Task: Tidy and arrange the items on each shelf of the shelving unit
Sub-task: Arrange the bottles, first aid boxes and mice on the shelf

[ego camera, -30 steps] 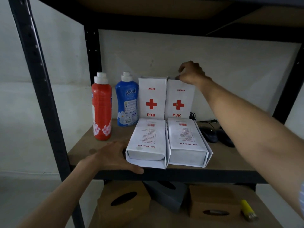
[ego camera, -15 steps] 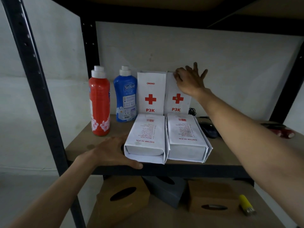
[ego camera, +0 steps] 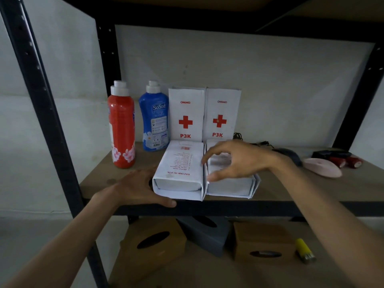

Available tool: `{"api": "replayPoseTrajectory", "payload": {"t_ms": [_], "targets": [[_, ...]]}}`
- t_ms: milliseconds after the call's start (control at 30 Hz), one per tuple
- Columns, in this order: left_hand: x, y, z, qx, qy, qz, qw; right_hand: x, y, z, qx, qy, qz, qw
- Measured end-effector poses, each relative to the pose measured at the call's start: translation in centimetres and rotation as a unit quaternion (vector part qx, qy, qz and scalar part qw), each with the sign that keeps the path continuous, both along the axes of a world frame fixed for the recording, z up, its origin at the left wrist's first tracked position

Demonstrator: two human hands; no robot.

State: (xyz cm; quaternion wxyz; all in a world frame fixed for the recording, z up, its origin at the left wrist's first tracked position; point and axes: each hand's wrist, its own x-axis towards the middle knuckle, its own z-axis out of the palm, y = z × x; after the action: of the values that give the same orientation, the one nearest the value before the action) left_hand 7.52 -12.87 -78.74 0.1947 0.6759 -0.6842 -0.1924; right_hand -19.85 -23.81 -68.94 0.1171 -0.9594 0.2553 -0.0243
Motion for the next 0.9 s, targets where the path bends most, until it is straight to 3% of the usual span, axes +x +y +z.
{"api": "replayPoseTrajectory", "payload": {"t_ms": [233, 500, 567, 667, 900], "targets": [[0.1, 0.1, -0.2, -0.006, 0.007, 0.007, 1.000, -2.4, 0.7, -0.8, -0.053, 0.136, -0.035, 0.989], [0.0, 0.3, -0.1, 0.005, -0.009, 0.017, 1.000, -2.7, 0.1, 2.6, -0.006, 0.109, -0.026, 0.994], [-0.1, 0.4, -0.1, 0.005, -0.008, 0.017, 1.000, -3.0, -0.4, 4.6, 0.016, 0.071, -0.022, 0.997], [-0.2, 0.6, 0.2, 0.009, -0.009, 0.017, 1.000, -3.4, -2.2, 8.0, 0.035, -0.070, -0.052, 0.996], [0.0, 0.6, -0.1, 0.001, -0.009, 0.023, 1.000, -0.3, -8.2, 11.1, 0.067, -0.246, -0.142, 0.956]]}}
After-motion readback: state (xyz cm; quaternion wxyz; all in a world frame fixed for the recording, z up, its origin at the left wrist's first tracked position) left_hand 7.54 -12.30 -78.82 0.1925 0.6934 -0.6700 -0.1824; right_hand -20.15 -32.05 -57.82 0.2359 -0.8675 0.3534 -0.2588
